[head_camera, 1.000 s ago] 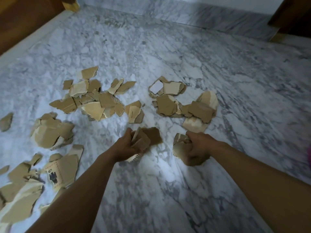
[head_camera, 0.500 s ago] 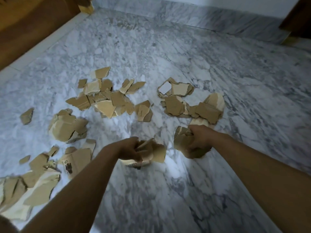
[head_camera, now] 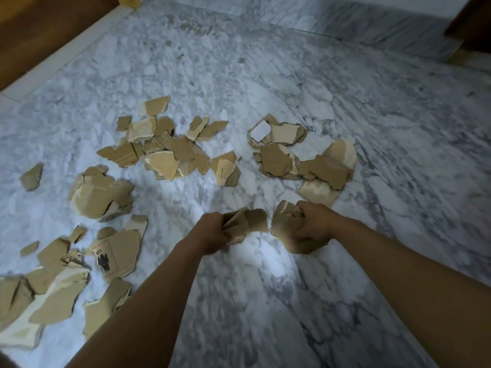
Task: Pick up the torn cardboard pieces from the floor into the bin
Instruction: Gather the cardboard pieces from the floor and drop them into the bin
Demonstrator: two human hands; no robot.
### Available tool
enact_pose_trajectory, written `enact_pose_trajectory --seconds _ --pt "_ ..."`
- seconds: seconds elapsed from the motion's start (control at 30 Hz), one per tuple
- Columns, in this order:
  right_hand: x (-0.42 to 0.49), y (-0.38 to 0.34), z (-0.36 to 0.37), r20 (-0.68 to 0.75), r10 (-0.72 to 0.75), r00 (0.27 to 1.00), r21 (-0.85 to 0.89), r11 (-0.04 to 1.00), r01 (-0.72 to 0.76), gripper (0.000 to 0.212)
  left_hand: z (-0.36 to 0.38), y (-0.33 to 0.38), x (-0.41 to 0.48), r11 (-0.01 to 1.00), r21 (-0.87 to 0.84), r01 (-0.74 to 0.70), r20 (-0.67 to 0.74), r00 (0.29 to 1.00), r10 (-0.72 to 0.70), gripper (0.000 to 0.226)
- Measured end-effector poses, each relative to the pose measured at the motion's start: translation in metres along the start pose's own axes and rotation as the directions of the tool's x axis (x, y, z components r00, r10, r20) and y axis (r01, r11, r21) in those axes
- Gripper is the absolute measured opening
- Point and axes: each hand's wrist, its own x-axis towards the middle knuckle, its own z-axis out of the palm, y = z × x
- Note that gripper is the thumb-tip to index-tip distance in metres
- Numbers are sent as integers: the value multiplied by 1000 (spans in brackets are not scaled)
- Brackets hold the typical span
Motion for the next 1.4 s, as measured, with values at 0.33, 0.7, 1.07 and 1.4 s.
enact_pose_trajectory --seconds 0.33,0.7,1.07,1.4 --pt "-27 -16 -28 -22 94 995 628 776 -60 69 -22 35 6 913 -404 -59 -24 998 55 46" --pt "-85 -13 -137 -218 241 946 940 312 138 44 -70 224 34 570 -822 -16 -31 999 -18 34" --pt "-221 99 -279 -467 311 828 884 174 433 25 -90 467 47 701 -612 -366 -147 924 354 52" --pt "-381 223 -288 -571 630 527 767 181 615 20 12 670 30 675 -594 -438 148 765 627 51"
